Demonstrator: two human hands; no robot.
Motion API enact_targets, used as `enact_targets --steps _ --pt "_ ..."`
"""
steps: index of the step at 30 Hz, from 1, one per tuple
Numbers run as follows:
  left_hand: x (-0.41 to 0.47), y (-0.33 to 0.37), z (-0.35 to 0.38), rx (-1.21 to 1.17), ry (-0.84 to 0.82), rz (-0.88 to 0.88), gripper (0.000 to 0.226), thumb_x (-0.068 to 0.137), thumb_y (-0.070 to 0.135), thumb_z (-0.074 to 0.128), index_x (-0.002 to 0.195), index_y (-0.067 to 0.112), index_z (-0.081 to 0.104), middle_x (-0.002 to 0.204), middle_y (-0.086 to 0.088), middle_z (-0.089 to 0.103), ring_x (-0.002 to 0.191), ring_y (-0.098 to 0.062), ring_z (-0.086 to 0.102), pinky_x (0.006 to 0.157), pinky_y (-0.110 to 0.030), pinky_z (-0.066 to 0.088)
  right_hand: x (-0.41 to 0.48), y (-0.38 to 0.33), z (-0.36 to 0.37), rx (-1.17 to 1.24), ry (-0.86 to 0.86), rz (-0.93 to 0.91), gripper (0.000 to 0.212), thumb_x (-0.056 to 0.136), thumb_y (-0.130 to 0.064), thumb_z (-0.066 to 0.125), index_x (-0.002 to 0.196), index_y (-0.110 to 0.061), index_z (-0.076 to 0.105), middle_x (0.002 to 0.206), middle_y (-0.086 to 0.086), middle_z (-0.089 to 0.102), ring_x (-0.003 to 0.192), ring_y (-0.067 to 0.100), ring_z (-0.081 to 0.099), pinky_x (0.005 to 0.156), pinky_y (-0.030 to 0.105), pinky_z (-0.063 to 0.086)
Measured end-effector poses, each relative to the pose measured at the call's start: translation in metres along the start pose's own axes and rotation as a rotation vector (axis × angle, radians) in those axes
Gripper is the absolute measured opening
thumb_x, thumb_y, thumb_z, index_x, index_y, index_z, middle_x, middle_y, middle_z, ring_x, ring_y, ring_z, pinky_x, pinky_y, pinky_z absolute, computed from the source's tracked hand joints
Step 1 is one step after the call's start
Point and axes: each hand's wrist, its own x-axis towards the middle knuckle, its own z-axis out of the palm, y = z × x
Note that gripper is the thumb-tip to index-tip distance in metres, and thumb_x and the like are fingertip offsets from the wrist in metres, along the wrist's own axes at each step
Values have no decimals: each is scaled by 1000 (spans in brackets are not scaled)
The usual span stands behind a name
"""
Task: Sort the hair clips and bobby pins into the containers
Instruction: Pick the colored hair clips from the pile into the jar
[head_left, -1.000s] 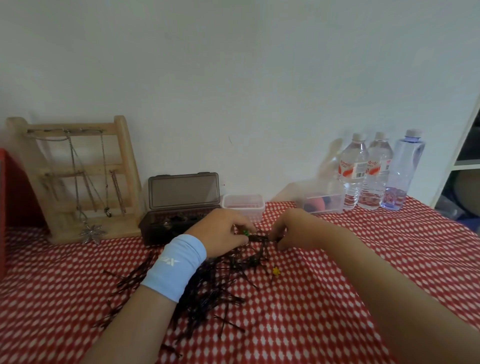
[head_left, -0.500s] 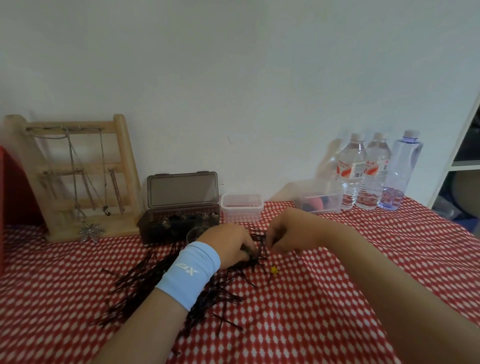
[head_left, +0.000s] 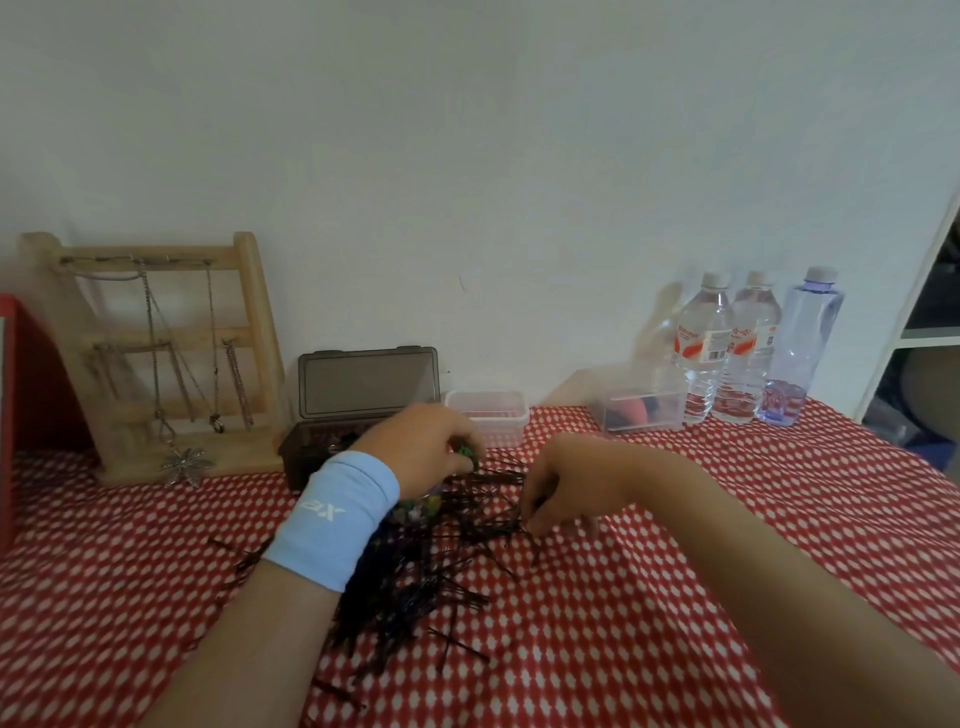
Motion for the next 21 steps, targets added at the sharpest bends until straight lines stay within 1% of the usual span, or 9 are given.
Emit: enact_targets --steps 2,4,5,7,9,13,15,18,21 --pt "-3 -15 -11 -29 40 -36 16 86 27 72 100 36 74 100 13 63 82 -4 57 81 -23 43 8 -6 -4 61 116 -37 8 87 -17 75 94 -21 77 86 -3 76 70 14 72 58 25 58" --pt "-6 -28 -17 -12 50 -69 16 85 28 73 100 35 74 98 12 59 78 -1 51 78 -22 40 20 -16 -6 106 240 -78 8 86 -17 77 92 -22 77 87 -6 74 73 13 72 60 25 60" --pt "-8 -35 -18 7 44 -85 17 85 29 73 101 34 73 97 12 58 77 -1 50 76 -21 39 29 -23 -6 111 292 -112 9 85 -18 78 92 -24 77 88 -9 73 74 9 71 65 25 61" --pt "-9 -43 -17 12 24 -104 17 85 29 73 102 33 73 95 12 59 75 1 50 73 -19 39 43 -35 -5 96 359 -181 11 85 -20 78 95 -25 78 90 -14 70 73 -3 66 73 19 57" --pt "-11 -53 -16 -19 21 -127 19 84 30 75 102 33 71 94 13 60 76 3 52 70 -18 40 59 -48 -2 92 363 -221 11 85 -21 79 95 -25 78 90 -14 69 72 -4 64 71 14 53" --pt "-14 -65 -17 -108 21 -154 29 80 27 78 107 30 68 86 19 60 75 5 54 62 -11 37 85 -61 5 53 303 -247 16 84 -24 79 100 -27 79 93 -15 71 83 4 67 79 21 56" --pt "-14 -69 -17 -155 5 -159 34 79 24 79 111 30 68 88 18 64 76 5 56 64 -11 39 90 -61 5 47 280 -243 18 86 -25 78 103 -27 78 93 -13 72 77 5 68 77 21 56" --pt "-12 -72 -16 -189 7 -160 36 82 19 76 116 28 66 96 15 69 78 6 58 70 -13 42 90 -54 1 101 321 -212 12 90 -21 74 102 -23 76 94 -8 73 61 4 69 67 21 57" --pt "-11 -70 -17 -178 39 -157 29 86 18 73 112 27 66 96 15 69 74 8 55 67 -8 40 87 -44 -1 50 343 -155 11 92 -18 71 100 -23 76 94 -9 72 58 3 68 65 18 54"
